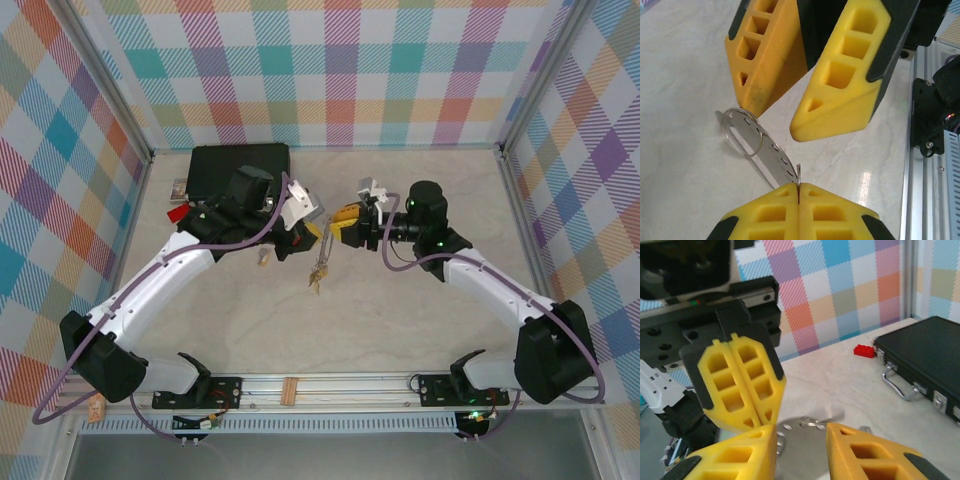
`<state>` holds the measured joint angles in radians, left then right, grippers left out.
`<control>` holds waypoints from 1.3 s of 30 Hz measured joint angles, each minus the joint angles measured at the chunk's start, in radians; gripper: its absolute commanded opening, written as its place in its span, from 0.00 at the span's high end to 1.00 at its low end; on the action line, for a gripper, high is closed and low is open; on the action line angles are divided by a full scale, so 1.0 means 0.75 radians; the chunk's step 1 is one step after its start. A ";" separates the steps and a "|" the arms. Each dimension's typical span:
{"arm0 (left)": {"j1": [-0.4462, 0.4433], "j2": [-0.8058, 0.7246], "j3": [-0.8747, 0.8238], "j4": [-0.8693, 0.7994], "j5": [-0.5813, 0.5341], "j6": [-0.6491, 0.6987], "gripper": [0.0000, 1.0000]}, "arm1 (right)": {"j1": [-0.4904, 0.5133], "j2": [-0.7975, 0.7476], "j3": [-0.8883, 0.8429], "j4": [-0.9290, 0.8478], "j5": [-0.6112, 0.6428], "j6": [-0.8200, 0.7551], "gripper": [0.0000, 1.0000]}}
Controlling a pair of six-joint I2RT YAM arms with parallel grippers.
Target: Put the keys on the keyring
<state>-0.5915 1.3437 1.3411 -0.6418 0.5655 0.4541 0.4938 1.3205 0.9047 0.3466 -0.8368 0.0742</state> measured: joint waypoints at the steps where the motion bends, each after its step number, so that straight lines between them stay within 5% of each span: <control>1: 0.000 0.000 0.001 -0.001 -0.001 0.002 1.00 | 0.004 0.011 0.013 0.000 -0.019 -0.001 0.69; 27: 0.000 0.000 -0.001 -0.013 -0.003 0.010 1.00 | 0.014 0.105 -0.015 -0.035 -0.169 -0.006 0.77; 39: 0.001 0.000 -0.002 -0.005 -0.004 0.008 1.00 | 0.032 0.112 -0.015 -0.001 -0.203 0.020 0.95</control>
<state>-0.5911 1.3437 1.3396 -0.6456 0.5625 0.4603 0.5175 1.4048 0.8936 0.3462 -0.9890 0.0891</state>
